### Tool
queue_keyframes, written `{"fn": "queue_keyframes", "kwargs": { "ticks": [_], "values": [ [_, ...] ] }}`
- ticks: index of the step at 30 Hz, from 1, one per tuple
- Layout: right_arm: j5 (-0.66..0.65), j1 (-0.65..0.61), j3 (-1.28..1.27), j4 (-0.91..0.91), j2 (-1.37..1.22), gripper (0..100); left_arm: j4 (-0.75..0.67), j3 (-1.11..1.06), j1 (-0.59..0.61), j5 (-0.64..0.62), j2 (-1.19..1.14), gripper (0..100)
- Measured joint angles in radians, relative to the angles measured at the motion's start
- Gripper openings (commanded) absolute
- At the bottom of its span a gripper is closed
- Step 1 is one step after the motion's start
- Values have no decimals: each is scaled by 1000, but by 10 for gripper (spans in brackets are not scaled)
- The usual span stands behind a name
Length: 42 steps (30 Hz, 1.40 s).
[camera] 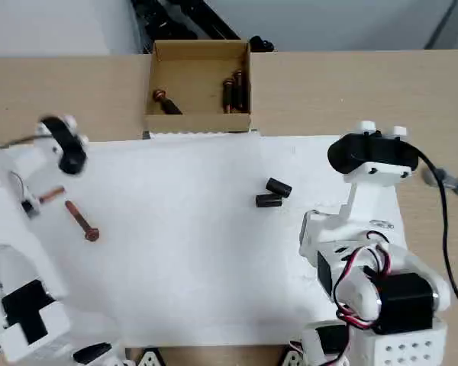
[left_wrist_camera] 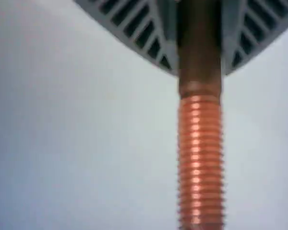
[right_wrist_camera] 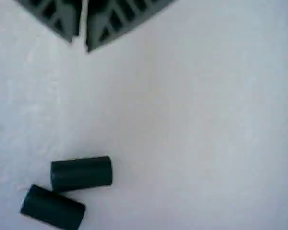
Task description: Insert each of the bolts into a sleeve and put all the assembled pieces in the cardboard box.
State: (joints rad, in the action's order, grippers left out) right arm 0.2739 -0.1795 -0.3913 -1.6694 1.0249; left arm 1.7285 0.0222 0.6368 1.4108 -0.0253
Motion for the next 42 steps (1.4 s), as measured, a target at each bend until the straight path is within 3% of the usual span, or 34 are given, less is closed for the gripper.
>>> {"fn": "queue_keyframes", "kwargs": {
  "ticks": [4,15,26,30,35,38,42],
  "values": [
    [0,-2,-3,0,0,7,-66,-98,0,29,0,6],
    [0,0,-3,0,0,7,-410,-446,0,32,2,6],
    [0,2,-61,0,0,7,-583,-597,-2,32,18,11],
    [0,0,-61,0,0,7,-598,-601,-2,-17,20,37],
    [0,-2,-61,0,0,7,-594,-563,2,-91,9,170],
    [0,0,-61,0,0,7,-545,-503,3,-104,6,234],
    [0,0,-61,0,0,7,-448,-440,0,-109,3,240]
  ]
}}
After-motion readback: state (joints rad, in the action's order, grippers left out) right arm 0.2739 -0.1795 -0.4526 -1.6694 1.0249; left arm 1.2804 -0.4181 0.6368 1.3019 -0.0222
